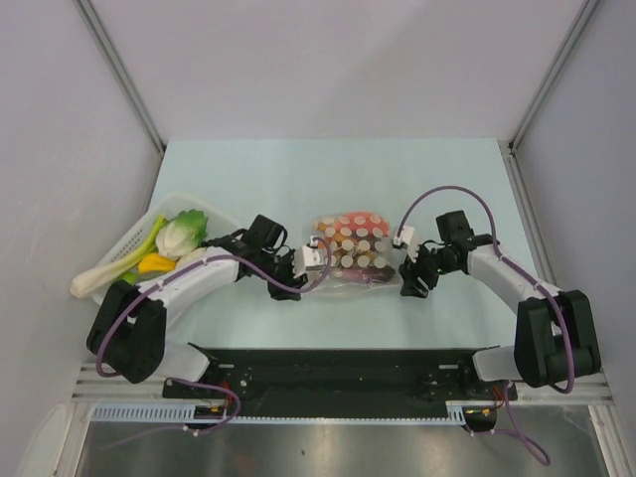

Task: Place the food in the zip-top bag and seal the zipper
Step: Place the zipper food storage bag at the center of the board, then reset both arms

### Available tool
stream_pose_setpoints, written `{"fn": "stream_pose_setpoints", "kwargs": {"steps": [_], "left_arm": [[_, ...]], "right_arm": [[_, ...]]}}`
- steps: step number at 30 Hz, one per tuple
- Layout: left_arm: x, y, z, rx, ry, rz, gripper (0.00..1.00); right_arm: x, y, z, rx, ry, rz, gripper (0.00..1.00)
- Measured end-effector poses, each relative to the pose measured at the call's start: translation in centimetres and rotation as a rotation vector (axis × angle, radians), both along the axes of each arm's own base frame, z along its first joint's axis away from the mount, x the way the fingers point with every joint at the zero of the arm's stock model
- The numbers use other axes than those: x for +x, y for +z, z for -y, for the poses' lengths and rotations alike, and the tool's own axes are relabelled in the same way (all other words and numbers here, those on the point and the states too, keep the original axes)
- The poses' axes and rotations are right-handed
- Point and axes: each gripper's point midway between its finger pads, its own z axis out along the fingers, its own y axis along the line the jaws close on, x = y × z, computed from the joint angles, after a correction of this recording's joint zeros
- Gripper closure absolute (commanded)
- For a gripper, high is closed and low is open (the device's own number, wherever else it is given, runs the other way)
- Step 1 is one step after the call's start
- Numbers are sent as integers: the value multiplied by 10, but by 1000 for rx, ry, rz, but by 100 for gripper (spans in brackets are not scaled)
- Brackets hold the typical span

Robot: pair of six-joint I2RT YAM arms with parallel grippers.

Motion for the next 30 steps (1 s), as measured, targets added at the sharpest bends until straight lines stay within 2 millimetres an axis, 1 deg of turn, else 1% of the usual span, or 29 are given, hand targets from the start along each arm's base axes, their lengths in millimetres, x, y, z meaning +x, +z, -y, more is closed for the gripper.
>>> {"fn": "stream_pose_setpoints", "kwargs": {"steps": [1, 2, 3, 4, 5, 6, 7, 9, 12, 14, 15, 16, 18, 19, 20, 21, 23, 25, 26, 28, 30], "left_arm": [[2, 3, 1, -8, 6, 9, 36], [3, 5, 2, -15, 12, 15, 9], [3, 9, 2, -21, 21, 20, 1], [4, 14, 2, -31, 25, 32, 0], [3, 22, 3, -44, 37, 38, 0], [4, 31, 4, -60, 44, 55, 0], [6, 42, 5, -77, 51, 74, 0], [12, 67, 9, -115, 68, 121, 0], [30, 117, 14, -199, 122, 195, 0], [52, 152, 13, -257, 210, 227, 0], [62, 164, 10, -276, 253, 235, 0], [76, 177, 7, -294, 312, 246, 0], [110, 202, -3, -305, 448, 280, 0], [128, 210, -9, -300, 516, 299, 0], [145, 219, -15, -299, 571, 314, 0], [160, 226, -21, -299, 618, 321, 0], [186, 231, -34, -301, 705, 312, 0], [202, 224, -52, -296, 796, 266, 0], [206, 217, -60, -289, 835, 236, 0], [209, 202, -75, -271, 902, 178, 0], [208, 185, -88, -250, 967, 137, 0]], "right_arm": [[-1, 2, 0, -1, -2, 3, 23], [-1, 5, 1, -2, -8, 11, 15], [-1, 10, 2, -3, -16, 24, 11], [-1, 16, 3, -3, -29, 41, 8], [0, 24, 5, -1, -43, 66, 2], [0, 34, 6, 4, -64, 95, 0], [1, 43, 7, 9, -81, 119, 0], [6, 68, 9, 26, -130, 182, 0], [17, 105, 13, 62, -211, 272, 0], [29, 130, 15, 91, -277, 326, 0], [35, 138, 16, 102, -303, 342, 0], [45, 150, 17, 120, -346, 361, 0], [64, 166, 21, 140, -416, 376, 1], [75, 173, 25, 152, -456, 376, 0], [91, 182, 30, 166, -512, 380, 0], [102, 185, 36, 173, -550, 378, 0], [127, 189, 56, 194, -664, 356, 0], [147, 183, 86, 208, -792, 312, 0], [154, 177, 102, 216, -857, 283, 0], [163, 160, 132, 224, -969, 218, 0], [166, 144, 152, 224, -1045, 159, 0]]}}
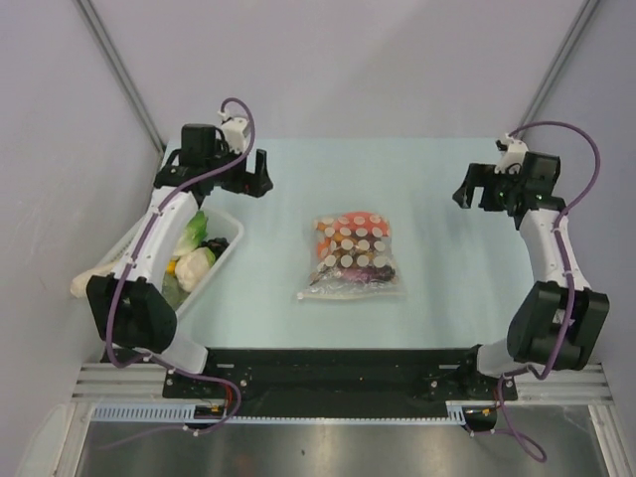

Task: Place the food in the zip-top bag and seal the zipper
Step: Reset both arms

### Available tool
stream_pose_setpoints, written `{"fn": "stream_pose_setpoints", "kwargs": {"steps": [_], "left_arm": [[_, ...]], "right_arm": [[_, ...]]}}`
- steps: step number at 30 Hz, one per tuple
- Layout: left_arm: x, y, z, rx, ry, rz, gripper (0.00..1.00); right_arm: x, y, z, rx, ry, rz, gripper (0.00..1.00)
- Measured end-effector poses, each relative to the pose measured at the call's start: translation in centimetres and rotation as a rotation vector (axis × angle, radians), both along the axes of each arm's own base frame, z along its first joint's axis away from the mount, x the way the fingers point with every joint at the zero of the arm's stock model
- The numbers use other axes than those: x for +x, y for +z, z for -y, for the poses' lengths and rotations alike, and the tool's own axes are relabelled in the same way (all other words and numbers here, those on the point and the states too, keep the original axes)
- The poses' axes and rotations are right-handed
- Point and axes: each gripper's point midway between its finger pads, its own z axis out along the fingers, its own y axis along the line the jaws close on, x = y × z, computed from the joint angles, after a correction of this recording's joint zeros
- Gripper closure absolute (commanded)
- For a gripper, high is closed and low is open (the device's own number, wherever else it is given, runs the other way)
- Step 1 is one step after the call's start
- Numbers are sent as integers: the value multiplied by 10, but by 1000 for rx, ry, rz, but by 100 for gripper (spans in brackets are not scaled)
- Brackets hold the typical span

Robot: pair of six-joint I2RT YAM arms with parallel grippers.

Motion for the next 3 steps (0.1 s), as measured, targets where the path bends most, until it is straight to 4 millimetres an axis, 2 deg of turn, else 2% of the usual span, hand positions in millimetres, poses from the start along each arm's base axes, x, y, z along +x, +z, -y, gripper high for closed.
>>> {"fn": "stream_pose_setpoints", "kwargs": {"steps": [3], "left_arm": [[-5, -23, -12, 16, 63, -68, 0]], "right_arm": [[2, -16, 9, 37, -38, -52, 0]]}}
